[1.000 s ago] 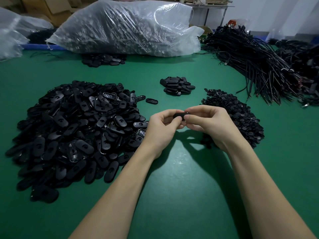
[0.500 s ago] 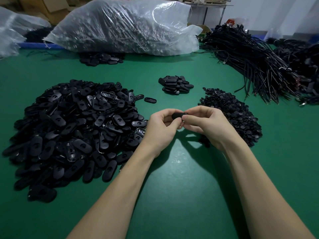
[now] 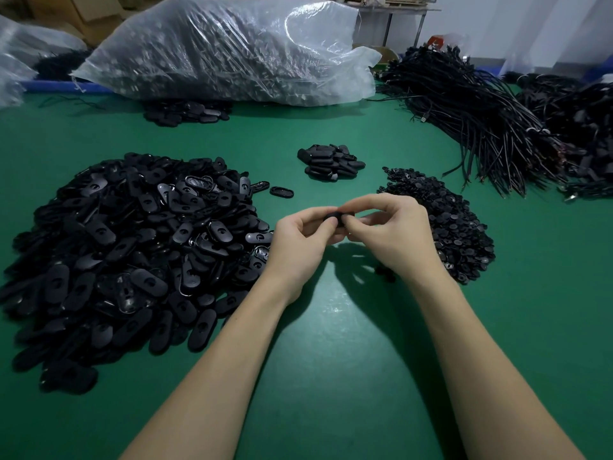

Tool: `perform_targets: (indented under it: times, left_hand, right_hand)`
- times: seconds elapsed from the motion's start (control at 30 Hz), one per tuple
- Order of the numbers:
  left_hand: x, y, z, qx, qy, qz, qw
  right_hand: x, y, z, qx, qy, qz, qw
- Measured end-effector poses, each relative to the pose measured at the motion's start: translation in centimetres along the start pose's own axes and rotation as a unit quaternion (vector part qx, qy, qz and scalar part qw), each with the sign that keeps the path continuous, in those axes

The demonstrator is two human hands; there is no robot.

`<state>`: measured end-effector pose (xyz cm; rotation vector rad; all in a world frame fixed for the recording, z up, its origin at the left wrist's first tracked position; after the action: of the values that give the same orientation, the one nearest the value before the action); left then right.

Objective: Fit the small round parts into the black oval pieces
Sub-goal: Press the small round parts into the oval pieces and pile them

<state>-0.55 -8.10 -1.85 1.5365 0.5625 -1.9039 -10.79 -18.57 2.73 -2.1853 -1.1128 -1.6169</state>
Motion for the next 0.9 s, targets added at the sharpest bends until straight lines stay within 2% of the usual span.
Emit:
perform_targets:
  times: [0.13, 0.33, 0.53, 0.9]
  left_hand:
    - [0.2, 0.2, -0.1, 0.005, -0.043, -0.020, 0.999]
    - [0.3, 0.3, -0.4, -0.005, -0.075, -0.030, 0.997]
    - [0.3, 0.4, -0.3, 0.012, -0.125, -0.035, 0.991]
    - [0.3, 0.4, 0.0, 0.030, -0.127, -0.039, 0.991]
  right_hand:
    - [0.6, 0.1, -0.2, -0.033, -0.045, -0.044, 0.997]
    - [-0.3, 0.2, -0.7, -0.006, 0.113, 0.064, 0.992]
    - [-0.6, 0.1, -0.4, 0.025, 0.125, 0.106, 0.986]
    - [-1.0, 0.1, -0.5, -0.005, 0.133, 0.127, 0.983]
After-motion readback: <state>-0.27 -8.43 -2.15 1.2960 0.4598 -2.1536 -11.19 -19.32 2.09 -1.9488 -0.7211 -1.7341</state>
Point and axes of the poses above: each hand's wrist, its own y-axis towards the middle knuckle, its own z-axis out of the palm, x = y × z, the point moved 7 cm from there along y, towards the middle knuckle, and after that the axes turned 1 degree about y, right-handed, at the moved point
